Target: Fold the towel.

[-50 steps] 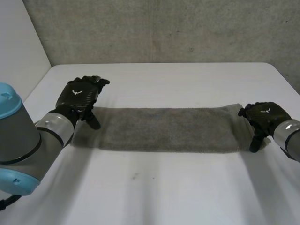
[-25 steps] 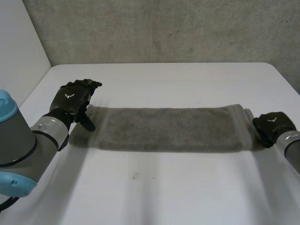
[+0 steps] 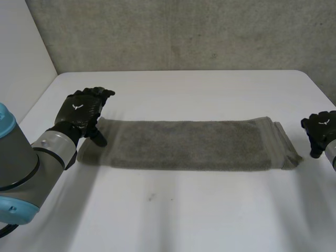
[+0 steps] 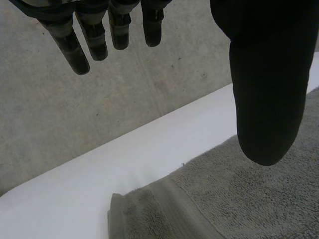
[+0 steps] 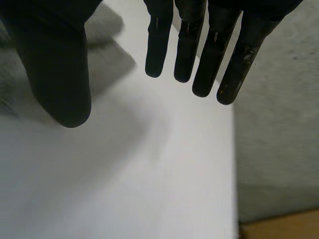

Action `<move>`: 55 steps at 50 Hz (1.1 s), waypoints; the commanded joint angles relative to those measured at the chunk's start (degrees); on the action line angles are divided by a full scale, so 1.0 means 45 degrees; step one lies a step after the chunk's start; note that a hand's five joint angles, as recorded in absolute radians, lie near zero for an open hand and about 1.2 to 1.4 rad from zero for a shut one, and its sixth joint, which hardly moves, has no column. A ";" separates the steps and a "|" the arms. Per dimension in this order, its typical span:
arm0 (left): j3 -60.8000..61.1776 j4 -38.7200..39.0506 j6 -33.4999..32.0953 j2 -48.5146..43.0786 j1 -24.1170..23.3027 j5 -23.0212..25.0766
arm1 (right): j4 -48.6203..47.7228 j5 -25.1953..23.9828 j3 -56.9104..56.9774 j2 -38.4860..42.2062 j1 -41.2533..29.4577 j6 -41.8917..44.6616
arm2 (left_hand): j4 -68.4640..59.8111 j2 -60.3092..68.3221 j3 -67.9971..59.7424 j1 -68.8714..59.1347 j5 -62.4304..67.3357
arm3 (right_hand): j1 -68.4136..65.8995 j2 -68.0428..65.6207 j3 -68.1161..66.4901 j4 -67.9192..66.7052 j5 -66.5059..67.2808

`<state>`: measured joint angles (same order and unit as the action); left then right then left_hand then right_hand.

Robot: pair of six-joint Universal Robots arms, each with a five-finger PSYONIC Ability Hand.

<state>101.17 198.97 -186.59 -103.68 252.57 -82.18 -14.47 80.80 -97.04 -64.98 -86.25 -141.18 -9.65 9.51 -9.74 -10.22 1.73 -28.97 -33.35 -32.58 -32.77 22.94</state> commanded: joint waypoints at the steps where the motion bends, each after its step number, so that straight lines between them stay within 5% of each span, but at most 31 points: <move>1: -0.0001 0.0003 0.0000 -0.0026 -0.0014 -0.0001 | 0.2197 -0.2327 0.0177 -0.0132 0.0728 -0.1458 | -0.0078 0.0108 -0.0057 0.0049 -0.0386 | -0.1261 -0.0286 -0.0459 -0.0416 0.0379; 29: 0.0019 0.0003 0.0000 -0.0026 -0.0034 -0.0001 | 0.1986 -0.2565 0.0255 0.1021 0.0592 -0.1478 | -0.0078 0.0108 -0.0057 0.0049 -0.0386 | -0.2943 -0.1969 -0.2141 -0.2098 0.2061; 32: 0.0019 0.0003 0.0000 -0.0026 -0.0034 -0.0001 | 0.1849 -0.2545 0.0333 0.1178 0.0592 -0.1458 | -0.0078 0.0108 -0.0057 0.0049 -0.0386 | -0.4513 -0.3538 -0.3711 -0.3668 0.3631; 37: 0.0038 0.0003 0.0000 -0.0026 -0.0034 -0.0001 | 0.1810 -0.2565 0.0470 0.1353 0.0592 -0.1439 | -0.0078 0.0108 -0.0057 0.0049 -0.0386 | -1.1325 -1.0351 -1.0524 -1.0480 1.0443; 43: 0.0038 0.0003 0.0000 -0.0026 -0.0034 -0.0001 | 0.1732 -0.2467 0.0587 0.1432 0.0612 -0.1126 | -0.0078 0.0108 -0.0057 0.0049 -0.0386 | -1.1340 -1.0366 -1.0539 -1.0495 1.0458; 55: 0.0019 0.0003 0.0000 -0.0007 -0.0034 -0.0001 | 0.0677 0.1263 0.1154 0.0553 0.1784 0.1940 | -0.0078 0.0108 -0.0057 0.0049 -0.0386 | -1.1340 -1.0366 -1.0539 -1.0495 1.0458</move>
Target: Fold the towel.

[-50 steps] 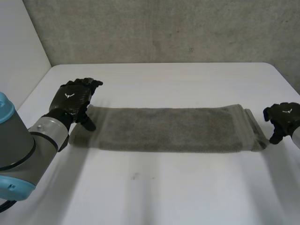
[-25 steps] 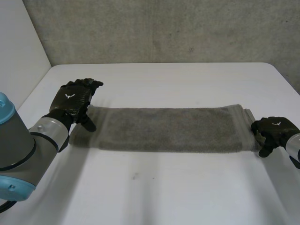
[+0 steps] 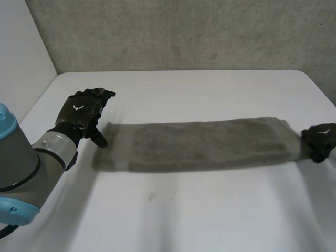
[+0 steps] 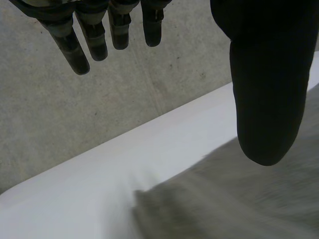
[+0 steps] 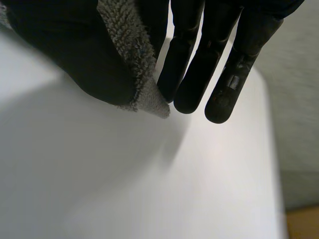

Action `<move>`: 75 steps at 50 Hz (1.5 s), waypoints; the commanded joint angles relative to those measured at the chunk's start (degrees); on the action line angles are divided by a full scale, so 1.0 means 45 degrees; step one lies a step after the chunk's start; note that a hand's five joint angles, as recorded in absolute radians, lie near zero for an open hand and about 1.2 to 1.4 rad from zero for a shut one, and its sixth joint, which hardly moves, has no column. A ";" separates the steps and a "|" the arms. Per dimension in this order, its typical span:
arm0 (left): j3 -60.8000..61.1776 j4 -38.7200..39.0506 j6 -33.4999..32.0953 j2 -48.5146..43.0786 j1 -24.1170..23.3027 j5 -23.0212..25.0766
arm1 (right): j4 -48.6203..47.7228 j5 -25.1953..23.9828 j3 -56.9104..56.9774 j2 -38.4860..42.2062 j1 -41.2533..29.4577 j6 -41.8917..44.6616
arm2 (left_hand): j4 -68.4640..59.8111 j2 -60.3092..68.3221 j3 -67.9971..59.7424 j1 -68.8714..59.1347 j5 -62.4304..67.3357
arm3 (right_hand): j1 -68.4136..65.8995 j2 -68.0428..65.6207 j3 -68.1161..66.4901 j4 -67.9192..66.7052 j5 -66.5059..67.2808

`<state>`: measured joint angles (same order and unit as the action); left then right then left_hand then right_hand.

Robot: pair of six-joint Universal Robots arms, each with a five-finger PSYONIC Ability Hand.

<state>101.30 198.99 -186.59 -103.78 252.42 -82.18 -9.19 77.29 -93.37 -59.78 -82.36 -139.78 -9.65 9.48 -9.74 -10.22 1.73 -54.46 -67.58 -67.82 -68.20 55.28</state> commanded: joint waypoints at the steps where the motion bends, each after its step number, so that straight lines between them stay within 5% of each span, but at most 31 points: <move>1: -0.0010 0.0000 0.0000 0.0016 0.0000 0.0000 | -0.0497 0.2197 0.0436 -0.0737 0.0977 0.1881 | -0.0079 0.0115 -0.0057 0.0049 -0.0386 | -0.5675 -0.2761 -0.2708 -0.2622 0.3271; 8: -0.0010 0.0000 0.0000 0.0036 0.0000 -0.0020 | -0.0556 0.2237 0.0574 -0.1110 0.0313 0.1883 | -0.0079 0.0115 -0.0057 0.0049 -0.0386 | -0.5675 -0.2761 -0.2708 -0.2622 0.3271; 19: 0.0009 -0.0020 0.0000 0.0348 -0.0020 -0.0078 | -0.1572 0.2140 0.2215 -0.1383 -0.5585 0.1005 | -0.0079 0.0115 -0.0057 0.0049 -0.0386 | -0.5675 -0.2761 -0.2708 -0.2622 0.3271; 24: 0.0009 -0.0020 0.0019 0.0504 0.0000 -0.0098 | -0.1455 0.1730 0.4222 0.0273 -0.9698 0.0946 | -0.0079 0.0115 -0.0057 0.0049 -0.0386 | -0.5675 -0.2761 -0.2708 -0.2622 0.3271; 35: -0.0010 -0.0020 0.0019 0.0524 0.0156 -0.0117 | -0.1435 0.1632 0.5105 0.2872 -1.3082 0.0712 | -0.0089 0.0126 -0.0068 0.0039 -0.0375 | -0.5675 -0.2761 -0.2708 -0.2622 0.3271; 41: -0.0010 -0.0020 0.0019 0.0505 0.0176 -0.0117 | -0.1318 0.1788 0.5105 0.3539 -1.3398 0.0692 | -0.0089 0.0126 -0.0068 0.0039 -0.0375 | -0.5427 -0.2512 -0.2459 -0.2374 0.3022; 43: -0.0010 -0.0020 0.0019 0.0485 0.0156 -0.0117 | -0.1162 0.1827 0.5086 0.3481 -1.3378 0.0673 | -0.0089 0.0126 -0.0068 0.0039 -0.0375 | 0.4210 0.7124 0.7177 0.7263 -0.6614; 47: -0.0010 -0.0020 0.0019 0.0466 0.0098 -0.0117 | -0.1083 0.1983 0.5028 0.2917 -1.3262 0.0498 | -0.0126 0.0163 -0.0105 0.0002 -0.0338 | 0.9880 1.2795 1.2848 1.2933 -1.2285; 59: -0.0342 -0.0020 0.0078 0.0329 -0.0371 -0.0137 | 0.0923 0.2316 0.3506 -0.0795 -1.0804 -0.4109 | -0.0463 0.0500 -0.0442 -0.0335 -0.0001 | 0.9880 1.2795 1.2848 1.2933 -1.2285; 66: -0.1238 -0.0020 0.0078 -0.0762 -0.1930 -0.0176 | 0.1944 0.2237 0.1785 -0.0973 -0.9296 -0.4445 | -0.0537 0.0574 -0.0516 -0.0409 0.0073 | 0.9880 1.2795 1.2848 1.2933 -1.2285; 75: -0.2374 -0.0039 -0.0039 -0.2737 -0.3184 -0.0293 | 0.0014 0.2159 -0.0731 -0.1129 -0.7638 -0.4095 | -0.0949 0.0985 -0.0927 -0.0821 0.0484 | 0.9880 1.2795 1.2848 1.2933 -1.2285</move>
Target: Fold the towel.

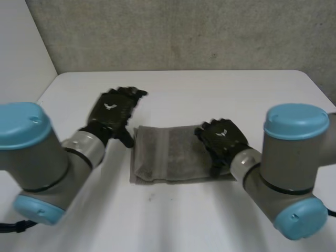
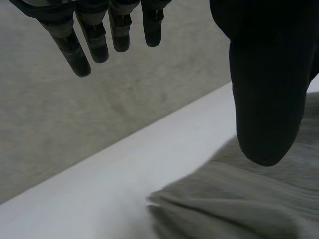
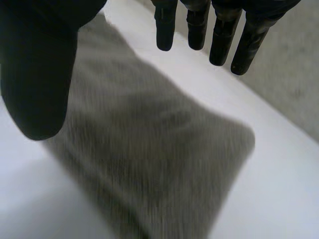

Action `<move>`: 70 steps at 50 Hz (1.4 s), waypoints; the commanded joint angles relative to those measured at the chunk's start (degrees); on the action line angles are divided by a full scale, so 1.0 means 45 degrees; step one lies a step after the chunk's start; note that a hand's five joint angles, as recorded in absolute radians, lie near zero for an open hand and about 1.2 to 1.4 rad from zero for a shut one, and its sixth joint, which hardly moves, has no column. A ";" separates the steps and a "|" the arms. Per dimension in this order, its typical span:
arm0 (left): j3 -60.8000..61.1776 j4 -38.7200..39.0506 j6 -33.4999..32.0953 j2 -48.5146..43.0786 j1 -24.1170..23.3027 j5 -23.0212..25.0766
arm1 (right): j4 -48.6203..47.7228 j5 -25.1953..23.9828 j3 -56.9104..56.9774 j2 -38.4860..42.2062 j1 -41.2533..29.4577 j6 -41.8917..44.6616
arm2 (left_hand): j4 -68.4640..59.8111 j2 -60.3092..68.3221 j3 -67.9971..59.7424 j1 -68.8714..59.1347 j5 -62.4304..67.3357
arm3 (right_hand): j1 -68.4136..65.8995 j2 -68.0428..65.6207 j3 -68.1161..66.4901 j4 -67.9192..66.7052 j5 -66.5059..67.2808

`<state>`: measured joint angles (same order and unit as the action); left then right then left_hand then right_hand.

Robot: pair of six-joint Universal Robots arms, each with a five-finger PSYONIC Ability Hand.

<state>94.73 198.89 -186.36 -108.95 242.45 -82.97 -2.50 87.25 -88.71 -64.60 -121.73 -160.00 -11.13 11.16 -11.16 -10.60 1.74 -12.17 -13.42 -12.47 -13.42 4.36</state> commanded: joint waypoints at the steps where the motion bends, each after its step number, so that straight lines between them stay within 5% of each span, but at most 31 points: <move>1: -0.1089 -0.0019 -0.0090 -0.1956 -0.1026 -0.0233 | -0.1476 -0.0052 -0.1772 -0.0058 0.1114 0.0400 | -0.0840 0.0835 -0.0834 -0.0958 0.0706 | 0.0482 0.0759 0.0548 0.0759 -0.0969; 9: -0.1579 -0.0019 -0.0712 -0.3228 -0.1046 -0.1950 | -0.3039 -0.0013 -0.3139 -0.0078 0.1973 0.1884 | -0.0880 0.0875 -0.0874 -0.0998 0.0745 | -0.4172 -0.3894 -0.4106 -0.3894 0.3684; 13: -0.1521 -0.0019 -0.1457 -0.3464 -0.1046 -0.2382 | -0.3662 -0.0013 -0.3256 -0.0020 0.2071 0.2351 | -0.0805 0.0800 -0.0799 -0.0923 0.0670 | -1.4042 -1.3765 -1.3976 -1.3765 1.3555; 16: -0.1326 -0.0019 -0.1984 -0.3464 -0.1046 -0.2558 | -0.4111 0.0006 -0.3062 -0.0058 0.2032 0.2547 | -0.0730 0.0725 -0.0724 -0.0848 0.0596 | -1.5074 -1.4796 -1.5008 -1.4796 1.4586; 23: -0.0390 -0.0058 -0.2141 -0.2588 -0.1065 -0.2636 | -0.4406 0.0182 -0.1830 -0.0176 0.1719 0.3622 | -0.0618 0.0613 -0.0612 -0.0736 0.0483 | -1.5074 -1.4796 -1.5008 -1.4796 1.4586; 35: 0.1328 -0.0077 -0.2062 -0.0069 -0.0190 -0.2617 | -0.3957 -0.0267 0.1373 0.1504 -0.3027 0.4892 | -0.0320 0.0315 -0.0314 -0.0438 0.0185 | -1.5074 -1.4796 -1.5008 -1.4796 1.4586; 40: 0.1994 -0.0097 -0.2062 0.1007 0.0769 -0.2519 | -0.3840 -0.2274 0.1685 0.3277 -0.4548 0.5009 | -0.0282 0.0277 -0.0276 -0.0400 0.0147 | -1.5074 -1.4796 -1.5008 -1.4796 1.4586; 44: 0.2034 -0.0136 -0.2043 0.1185 0.1083 -0.2519 | -0.3859 -0.2669 0.1744 0.3594 -0.4609 0.4989 | -0.0282 0.0277 -0.0276 -0.0400 0.0147 | -1.5074 -1.4796 -1.5008 -1.4796 1.4586; 46: 0.1995 -0.0136 -0.2043 0.1263 0.1142 -0.2480 | -0.3879 -0.2243 0.1880 0.3206 -0.4570 0.4776 | -0.0282 0.0277 -0.0276 -0.0400 0.0147 | -0.2081 -0.1803 -0.2015 -0.1803 0.1593; 48: 0.1956 -0.0136 -0.2024 0.1263 0.1142 -0.2480 | -0.3859 -0.1756 0.1919 0.2739 -0.4512 0.4562 | -0.0319 0.0314 -0.0313 -0.0437 0.0184 | 0.0482 0.0759 0.0548 0.0759 -0.0969; 54: 0.1197 -0.0136 -0.1265 0.1263 0.0656 -0.2499 | -0.3626 -0.0113 0.1589 0.0358 -0.3303 0.1523 | -0.0543 0.0538 -0.0537 -0.0661 0.0408 | 0.0482 0.0759 0.0548 0.0759 -0.0969; 62: -0.0346 -0.0855 0.0805 0.1049 -0.0264 -0.2480 | -0.0604 -0.0247 0.1723 -0.0800 -0.1741 -0.1823 | -0.1140 0.1135 -0.1134 -0.1258 0.1005 | 0.0482 0.0759 0.0548 0.0759 -0.0969; 70: -0.1636 -0.2613 0.1843 -0.0413 -0.0908 -0.2636 | 0.1529 -0.1436 0.3186 0.0405 -0.0997 -0.3311 | -0.1179 0.1174 -0.1173 -0.1297 0.1044 | 0.0482 0.0759 0.0548 0.0759 -0.0969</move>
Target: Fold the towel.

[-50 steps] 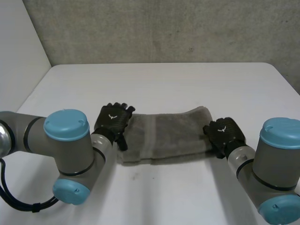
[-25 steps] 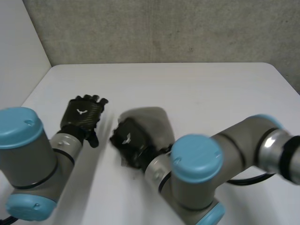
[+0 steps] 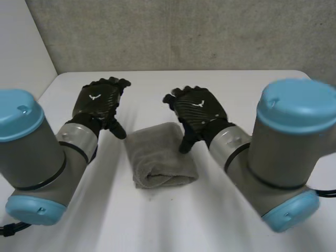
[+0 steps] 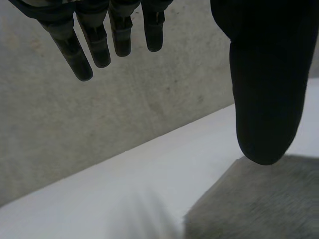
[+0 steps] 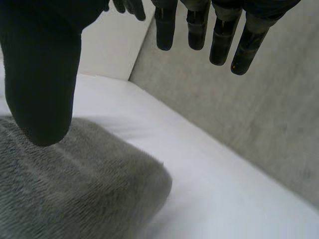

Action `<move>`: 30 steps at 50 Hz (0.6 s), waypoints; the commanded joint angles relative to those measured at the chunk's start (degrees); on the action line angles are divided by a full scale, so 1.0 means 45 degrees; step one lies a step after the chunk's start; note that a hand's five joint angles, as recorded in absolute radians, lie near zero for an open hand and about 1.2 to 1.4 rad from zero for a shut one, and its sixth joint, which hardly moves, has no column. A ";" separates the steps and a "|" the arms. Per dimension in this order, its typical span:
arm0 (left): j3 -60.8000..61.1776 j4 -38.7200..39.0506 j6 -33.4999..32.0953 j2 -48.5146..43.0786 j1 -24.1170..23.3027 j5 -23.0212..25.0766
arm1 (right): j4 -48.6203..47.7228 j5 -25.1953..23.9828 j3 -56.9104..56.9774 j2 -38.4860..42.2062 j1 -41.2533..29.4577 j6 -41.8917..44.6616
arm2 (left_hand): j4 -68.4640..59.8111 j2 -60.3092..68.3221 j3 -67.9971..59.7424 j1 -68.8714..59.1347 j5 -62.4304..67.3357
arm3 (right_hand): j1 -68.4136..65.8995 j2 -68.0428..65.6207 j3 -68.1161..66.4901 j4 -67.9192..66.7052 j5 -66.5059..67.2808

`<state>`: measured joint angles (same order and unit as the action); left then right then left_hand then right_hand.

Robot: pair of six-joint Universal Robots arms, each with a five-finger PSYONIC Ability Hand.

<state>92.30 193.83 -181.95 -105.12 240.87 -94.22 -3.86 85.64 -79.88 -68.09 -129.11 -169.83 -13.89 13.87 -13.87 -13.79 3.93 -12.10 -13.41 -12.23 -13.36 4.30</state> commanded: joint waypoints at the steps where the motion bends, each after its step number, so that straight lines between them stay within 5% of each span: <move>1: -0.1231 -0.1761 0.0921 -0.1674 -0.0576 -0.0136 | 0.2009 -0.1274 0.1634 0.1650 0.0703 -0.1166 | -0.0493 0.0498 -0.0498 -0.0514 0.0483 | 0.0466 0.0757 0.0495 0.0746 -0.0956; 16: -0.1174 -0.1920 0.0726 -0.3865 -0.0576 -0.0038 | 0.3183 -0.1374 0.4507 0.5677 0.0723 0.0804 | 0.0144 -0.0139 0.0139 0.0122 -0.0153 | 0.0466 0.0757 0.0495 0.0746 -0.0956; 21: -0.1389 -0.1900 0.0706 -0.3885 -0.0576 0.0001 | 0.3144 -0.1393 0.4665 0.5522 0.0743 0.1041 | 0.0218 -0.0213 0.0213 0.0197 -0.0228 | 0.0466 0.0757 0.0495 0.0746 -0.0956; 30: -0.1857 -0.2076 0.0726 -0.2095 -0.0518 -0.0019 | 0.2969 -0.0694 0.4353 0.2502 0.1132 0.0165 | 0.0293 -0.0288 0.0288 0.0272 -0.0303 | 0.0466 0.0757 0.0495 0.0746 -0.0956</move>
<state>85.32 184.97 -178.74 -121.67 238.30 -94.25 10.31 79.79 -58.92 -46.83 -125.62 -165.59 -11.78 11.77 -11.96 -12.07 2.18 -12.10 -13.41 -12.23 -13.36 4.18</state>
